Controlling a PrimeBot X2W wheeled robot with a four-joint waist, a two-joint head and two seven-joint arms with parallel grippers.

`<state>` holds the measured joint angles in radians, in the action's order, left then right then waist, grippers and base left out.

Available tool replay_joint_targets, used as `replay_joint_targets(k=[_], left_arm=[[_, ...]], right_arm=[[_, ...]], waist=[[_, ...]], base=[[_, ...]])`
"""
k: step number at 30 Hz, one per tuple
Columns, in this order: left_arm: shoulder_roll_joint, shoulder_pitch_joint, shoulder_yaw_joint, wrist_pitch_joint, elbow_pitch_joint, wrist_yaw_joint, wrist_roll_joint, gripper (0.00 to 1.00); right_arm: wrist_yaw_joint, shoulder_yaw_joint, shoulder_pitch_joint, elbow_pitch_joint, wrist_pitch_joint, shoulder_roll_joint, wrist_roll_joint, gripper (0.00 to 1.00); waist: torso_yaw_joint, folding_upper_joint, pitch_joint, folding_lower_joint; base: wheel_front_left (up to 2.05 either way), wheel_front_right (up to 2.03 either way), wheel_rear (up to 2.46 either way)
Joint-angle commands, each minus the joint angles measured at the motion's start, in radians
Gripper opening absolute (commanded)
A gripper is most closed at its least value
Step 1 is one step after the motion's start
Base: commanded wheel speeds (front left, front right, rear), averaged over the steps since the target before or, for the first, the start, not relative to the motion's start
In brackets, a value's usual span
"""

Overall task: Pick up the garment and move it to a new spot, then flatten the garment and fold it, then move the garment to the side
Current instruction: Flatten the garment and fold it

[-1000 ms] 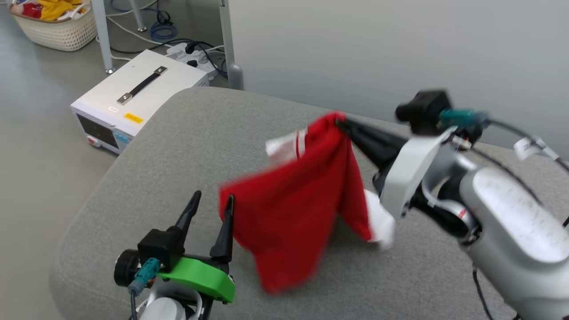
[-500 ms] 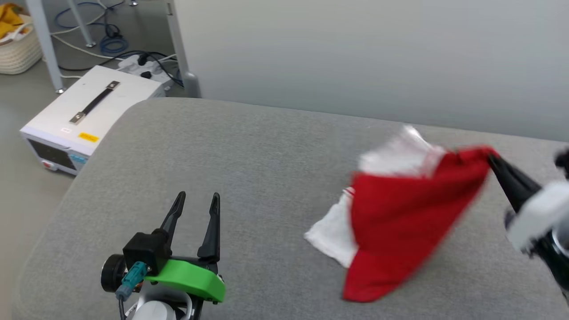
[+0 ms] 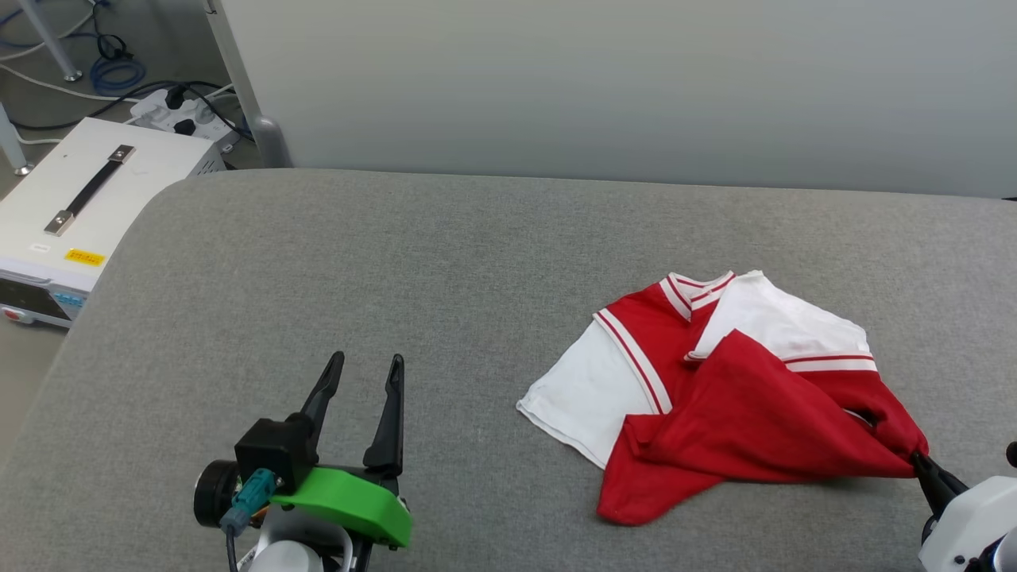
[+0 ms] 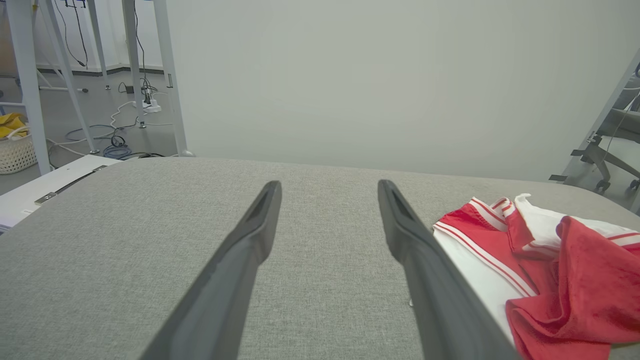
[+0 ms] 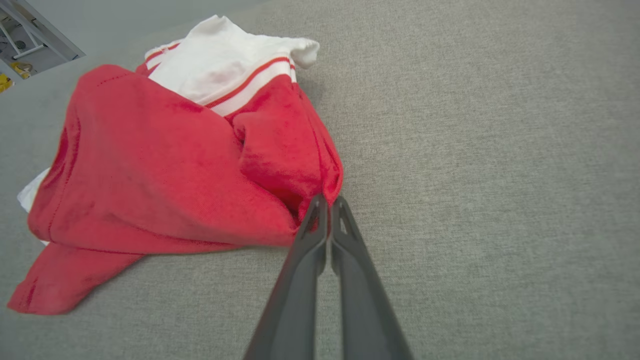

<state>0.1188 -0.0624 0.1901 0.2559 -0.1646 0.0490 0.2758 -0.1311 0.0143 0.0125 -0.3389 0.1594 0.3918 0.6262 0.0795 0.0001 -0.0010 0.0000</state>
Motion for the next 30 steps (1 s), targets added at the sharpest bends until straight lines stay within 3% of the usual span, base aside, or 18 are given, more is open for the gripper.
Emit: replay_joint_targets(k=[1,2,4,9,17,23,27,30], left_arm=[[-0.008,-0.011,0.001,0.006,-0.005,0.005,-0.010,1.00],[-0.011,-0.011,0.001,0.006,-0.007,0.007,-0.010,1.00],[-0.015,-0.011,0.003,0.006,-0.010,0.010,-0.010,1.00],[-0.026,-0.013,0.013,0.006,-0.011,0.021,-0.012,1.00],[-0.043,-0.013,0.043,0.006,0.008,0.037,-0.011,1.00],[-0.052,0.000,0.082,-0.002,-0.028,0.044,0.008,1.00],[-0.052,-0.022,0.092,-0.046,-0.047,0.044,0.020,1.00],[-0.044,-0.060,0.099,-0.159,-0.089,0.045,0.040,1.00]], right_arm=[[0.000,-0.004,-0.008,-0.005,-0.010,-0.005,-0.011,0.00],[0.000,-0.006,-0.008,-0.011,-0.016,-0.004,-0.017,0.03],[0.000,-0.006,-0.007,-0.016,-0.034,-0.002,-0.034,1.00],[0.000,-0.001,0.009,0.050,-0.107,0.001,-0.075,1.00],[0.000,-0.001,-0.021,0.262,-0.218,0.002,-0.174,1.00],[0.000,-0.019,-0.078,0.377,-0.243,-0.067,-0.254,1.00],[0.000,-0.019,-0.096,0.420,-0.232,-0.098,-0.280,1.00],[0.000,-0.015,-0.090,0.439,-0.217,-0.107,-0.291,1.00]], waist=[[-0.005,-0.0001,0.000,0.0000],[-0.006,-0.0001,-0.001,0.0000],[-0.007,-0.0001,-0.004,0.0000],[-0.011,-0.0001,-0.015,0.0000],[-0.019,-0.0001,-0.024,0.0000],[-0.041,-0.0001,-0.013,0.0000],[-0.068,-0.0001,0.005,0.0000],[-0.094,-0.0001,0.030,0.0000]], base=[[0.00,0.00,0.00],[0.00,0.00,0.00],[0.00,0.00,0.00],[0.00,0.00,0.00],[0.00,0.00,0.00],[0.00,0.00,0.00],[0.00,0.00,0.00],[0.00,0.00,0.00]])
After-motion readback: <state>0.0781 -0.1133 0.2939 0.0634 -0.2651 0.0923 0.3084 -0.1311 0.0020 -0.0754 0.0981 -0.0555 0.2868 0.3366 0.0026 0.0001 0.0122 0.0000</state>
